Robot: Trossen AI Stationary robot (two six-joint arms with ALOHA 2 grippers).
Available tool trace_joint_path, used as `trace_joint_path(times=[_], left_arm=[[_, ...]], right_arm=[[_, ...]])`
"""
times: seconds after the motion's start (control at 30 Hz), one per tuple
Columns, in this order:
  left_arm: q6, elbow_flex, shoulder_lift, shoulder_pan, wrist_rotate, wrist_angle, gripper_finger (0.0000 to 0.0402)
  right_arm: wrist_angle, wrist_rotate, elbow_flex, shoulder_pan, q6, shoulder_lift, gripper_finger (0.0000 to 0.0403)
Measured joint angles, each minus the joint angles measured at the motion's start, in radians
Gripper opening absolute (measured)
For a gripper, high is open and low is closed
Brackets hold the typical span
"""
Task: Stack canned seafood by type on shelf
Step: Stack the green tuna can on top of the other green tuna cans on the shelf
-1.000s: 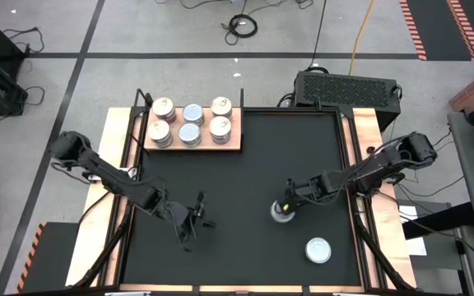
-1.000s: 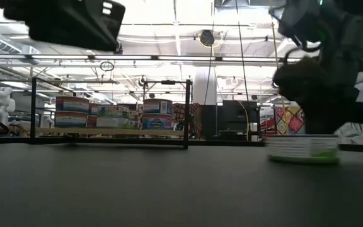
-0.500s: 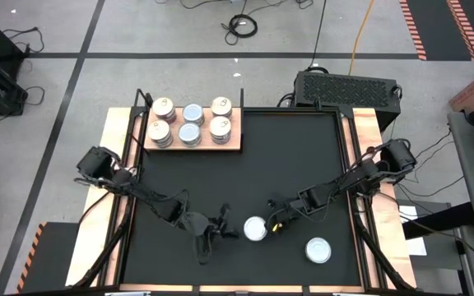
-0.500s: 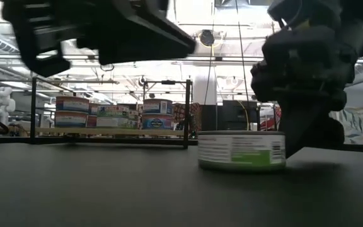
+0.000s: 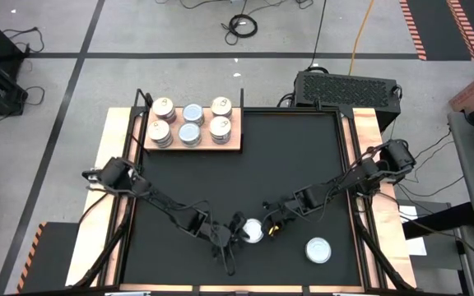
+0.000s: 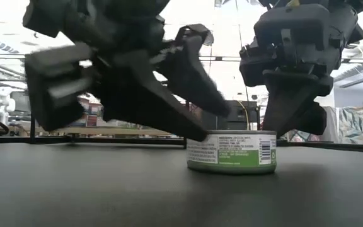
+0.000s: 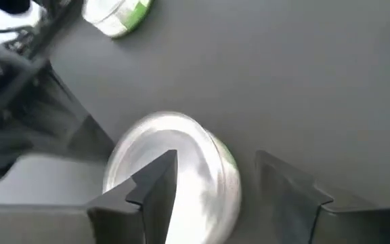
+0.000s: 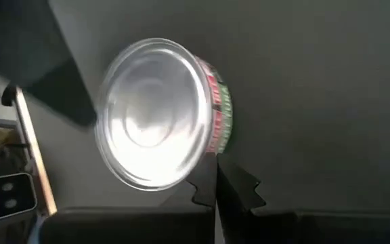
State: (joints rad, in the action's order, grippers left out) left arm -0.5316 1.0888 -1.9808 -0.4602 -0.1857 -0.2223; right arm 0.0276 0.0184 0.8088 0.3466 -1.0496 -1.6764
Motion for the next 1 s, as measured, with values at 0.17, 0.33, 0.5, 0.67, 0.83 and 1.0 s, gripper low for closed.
trace_joint_path(times=[0.17, 0.33, 0.5, 0.67, 0.83, 1.0], left_arm=[[0.000, 0.002, -0.011, 0.003, -0.043, 0.018, 0.0201], [-0.006, 0.003, -0.010, 0.004, -0.089, 0.058, 0.0196], [-0.007, 0.003, -0.010, 0.007, -0.078, 0.085, 0.0177], [-0.016, 0.003, -0.010, 0.007, -0.095, 0.076, 0.0119], [-0.028, 0.003, -0.007, 0.005, -0.131, 0.072, 0.0023], [-0.032, 0.003, -0.006, -0.004, -0.137, 0.070, 0.0008]], right_arm=[[0.016, -0.001, -0.001, 0.000, 0.000, 0.000, 0.0000], [0.011, -0.002, -0.002, -0.002, 0.007, 0.000, 0.0000], [0.004, -0.004, -0.002, -0.007, 0.008, 0.000, 0.0000], [0.003, -0.004, -0.002, -0.007, 0.015, 0.000, 0.0000], [0.010, -0.011, -0.002, -0.008, 0.018, 0.000, 0.0000], [0.011, -0.027, -0.002, -0.008, 0.057, 0.001, 0.0000]])
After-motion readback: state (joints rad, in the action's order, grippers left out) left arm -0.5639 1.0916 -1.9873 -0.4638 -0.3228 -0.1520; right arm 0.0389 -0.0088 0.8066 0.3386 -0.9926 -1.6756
